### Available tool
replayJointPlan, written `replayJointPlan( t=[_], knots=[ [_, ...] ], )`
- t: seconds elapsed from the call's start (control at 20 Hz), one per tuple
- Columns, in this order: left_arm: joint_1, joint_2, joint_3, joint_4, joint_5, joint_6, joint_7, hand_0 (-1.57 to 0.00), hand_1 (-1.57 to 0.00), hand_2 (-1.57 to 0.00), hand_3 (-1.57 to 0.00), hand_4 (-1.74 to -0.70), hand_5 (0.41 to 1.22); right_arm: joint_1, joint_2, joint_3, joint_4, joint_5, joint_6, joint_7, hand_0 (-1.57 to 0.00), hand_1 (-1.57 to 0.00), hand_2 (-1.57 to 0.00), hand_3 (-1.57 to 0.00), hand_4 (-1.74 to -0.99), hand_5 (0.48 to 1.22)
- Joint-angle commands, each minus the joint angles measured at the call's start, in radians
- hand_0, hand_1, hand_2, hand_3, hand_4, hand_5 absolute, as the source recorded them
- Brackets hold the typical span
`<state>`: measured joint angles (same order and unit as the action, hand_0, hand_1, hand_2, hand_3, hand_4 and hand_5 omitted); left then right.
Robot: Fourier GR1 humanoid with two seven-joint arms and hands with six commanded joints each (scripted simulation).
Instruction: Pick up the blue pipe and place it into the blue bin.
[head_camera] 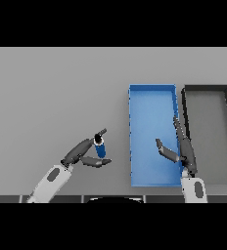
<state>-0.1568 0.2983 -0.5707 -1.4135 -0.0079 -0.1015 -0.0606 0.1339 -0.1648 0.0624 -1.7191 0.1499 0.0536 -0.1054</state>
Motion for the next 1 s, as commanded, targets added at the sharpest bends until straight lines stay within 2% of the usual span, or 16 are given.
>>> replayJointPlan(
  t=[0.0, 0.2, 0.3, 0.35, 0.4, 0.45, 0.55, 0.65, 0.7, 0.9, 0.95],
  knots=[
    [-0.008, -0.005, -0.004, 0.01, -0.005, -0.002, 0.002, 0.0, 0.0, 0.0, 0.0, -1.05, 0.418, 0.007, 0.001, 0.003, -0.005, 0.006, -0.003, -0.005, 0.0, 0.0, 0.0, 0.0, -1.221, 0.645],
    [-0.013, -0.058, -0.007, 0.048, 0.017, -0.013, -0.049, 0.0, 0.0, 0.0, 0.0, -1.11, 0.463, 0.01, -0.003, 0.004, -0.015, 0.021, -0.014, -0.005, 0.0, 0.0, 0.0, 0.0, -1.207, 0.65],
    [-0.019, -0.091, 0.009, 0.07, 0.055, -0.019, -0.057, 0.0, -0.04, -0.15, -0.12, -1.19, 0.55, 0.011, -0.009, -0.002, -0.012, 0.007, -0.003, -0.009, 0.0, 0.0, 0.0, 0.0, -1.213, 0.655],
    [-0.021, -0.105, 0.018, 0.071, 0.073, -0.02, -0.063, -0.01, -0.16, -0.31, -0.28, -1.24, 0.613, 0.014, -0.004, 0.005, -0.014, 0.008, 0.001, -0.015, 0.0, 0.0, 0.0, 0.0, -1.217, 0.655],
    [-0.015, -0.12, 0.023, 0.079, 0.09, -0.024, -0.067, -0.12, -0.32, -0.49, -0.53, -1.28, 0.735, 0.011, -0.003, 0.002, -0.01, 0.011, -0.005, -0.01, 0.0, 0.0, 0.0, 0.0, -1.22, 0.656],
    [-0.006, -0.126, 0.026, 0.078, 0.096, -0.022, -0.081, -0.36, -0.55, -0.69, -0.74, -1.37, 0.832, 0.023, -0.008, -0.002, -0.008, 0.006, 0.0, -0.018, 0.0, 0.0, 0.0, 0.0, -1.22, 0.656],
    [0.005, -0.125, 0.022, 0.067, 0.101, -0.021, -0.071, -0.8, -0.92, -1.01, -1.03, -1.5, 0.972, 0.022, -0.004, 0.002, -0.013, 0.005, 0.001, -0.022, 0.0, 0.0, 0.0, 0.0, -1.224, 0.658],
    [-0.006, -0.136, 0.014, 0.068, 0.098, -0.011, -0.064, -1.07, -1.15, -1.21, -1.19, -1.58, 1.062, 0.014, 0.004, 0.007, -0.022, 0.002, 0.001, 0.005, 0.0, 0.0, 0.0, 0.0, -1.233, 0.66],
    [0.008, -0.137, -0.002, 0.055, 0.079, 0.007, -0.087, -1.17, -1.24, -1.28, -1.27, -1.55, 1.094, 0.02, -0.002, 0.003, -0.015, 0.003, 0.002, 0.004, 0.0, 0.0, 0.0, 0.0, -1.228, 0.656],
    [0.002, -0.153, -0.007, 0.042, 0.045, 0.026, -0.123, -1.41, -1.43, -1.45, -1.45, -1.49, 1.169, 0.007, 0.003, 0.004, -0.004, -0.003, 0.006, 0.001, 0.0, 0.0, 0.0, 0.0, -1.22, 0.635],
    [-0.001, -0.161, -0.003, 0.029, 0.046, 0.031, -0.13, -1.44, -1.46, -1.48, -1.47, -1.48, 1.179, -0.004, 0.006, 0.01, -0.012, 0.003, 0.003, 0.018, 0.0, 0.0, 0.0, 0.0, -1.217, 0.631]
  ],
)
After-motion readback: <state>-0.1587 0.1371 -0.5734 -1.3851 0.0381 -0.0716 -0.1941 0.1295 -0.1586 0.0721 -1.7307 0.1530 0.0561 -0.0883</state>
